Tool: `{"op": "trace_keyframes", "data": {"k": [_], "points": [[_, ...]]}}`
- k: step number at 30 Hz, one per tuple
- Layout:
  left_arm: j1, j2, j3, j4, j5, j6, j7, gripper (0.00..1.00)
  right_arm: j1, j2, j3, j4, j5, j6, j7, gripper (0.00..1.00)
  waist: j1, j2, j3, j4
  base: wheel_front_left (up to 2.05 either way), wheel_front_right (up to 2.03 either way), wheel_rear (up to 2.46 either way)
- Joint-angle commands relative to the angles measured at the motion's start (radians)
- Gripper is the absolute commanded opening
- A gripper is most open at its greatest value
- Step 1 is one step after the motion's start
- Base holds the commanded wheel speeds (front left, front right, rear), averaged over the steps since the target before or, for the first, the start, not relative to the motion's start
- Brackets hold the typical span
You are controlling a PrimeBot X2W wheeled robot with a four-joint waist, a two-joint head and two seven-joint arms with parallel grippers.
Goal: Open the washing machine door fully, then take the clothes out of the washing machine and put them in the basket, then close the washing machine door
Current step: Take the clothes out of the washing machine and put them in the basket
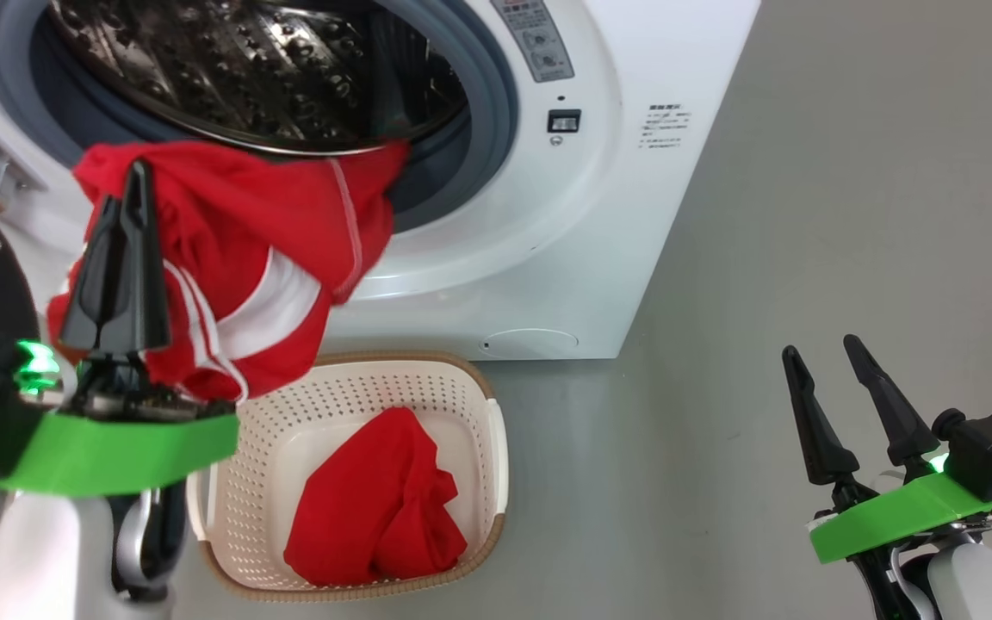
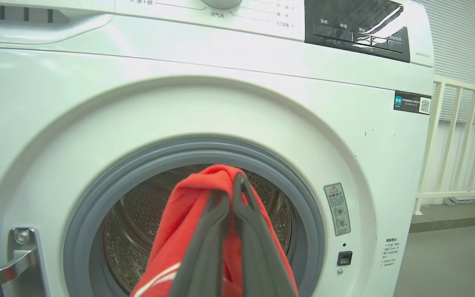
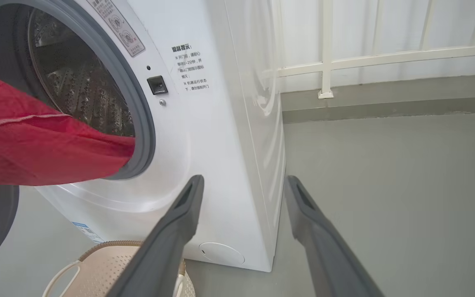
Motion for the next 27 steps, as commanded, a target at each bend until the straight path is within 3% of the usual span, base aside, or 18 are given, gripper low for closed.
{"op": "trace_keyframes", "data": {"k": [1,5,10,16,23,27], "points": [[0.013,0.028,0.027,-0.073,0.000,0.011,0.015,0.00,0.004,-0.013,0.019,-0.022,0.005,0.009,-0.012,1.00,0.0000,0.0000,-0.005,0.007,0.00,0.00,0.00],[0.061,0.026,0.002,-0.115,0.003,0.017,0.053,0.00,-0.003,-0.015,0.023,-0.021,0.007,0.009,-0.012,1.00,0.0000,0.0000,-0.001,0.007,0.00,0.00,0.00],[0.112,0.015,-0.032,-0.020,-0.005,0.015,0.058,0.00,-0.011,-0.014,0.031,-0.025,0.009,0.009,-0.012,1.00,0.0000,0.0000,0.015,-0.006,0.00,0.00,0.00],[0.102,0.001,-0.083,0.283,-0.016,-0.003,0.022,0.00,-0.021,-0.008,0.035,-0.028,0.009,0.009,-0.012,1.00,0.0000,0.0000,0.043,-0.029,0.00,0.00,0.00],[-0.045,-0.015,-0.111,0.727,-0.054,-0.025,-0.047,0.00,-0.037,0.001,0.043,-0.026,0.004,0.009,-0.012,1.00,0.0000,0.0000,0.077,-0.051,0.00,0.00,0.00],[-0.115,-0.023,-0.130,0.882,-0.061,-0.031,-0.064,0.00,-0.047,0.005,0.047,-0.027,0.002,0.009,-0.012,1.00,0.0000,0.0000,0.097,-0.060,0.00,0.00,0.00]]}}
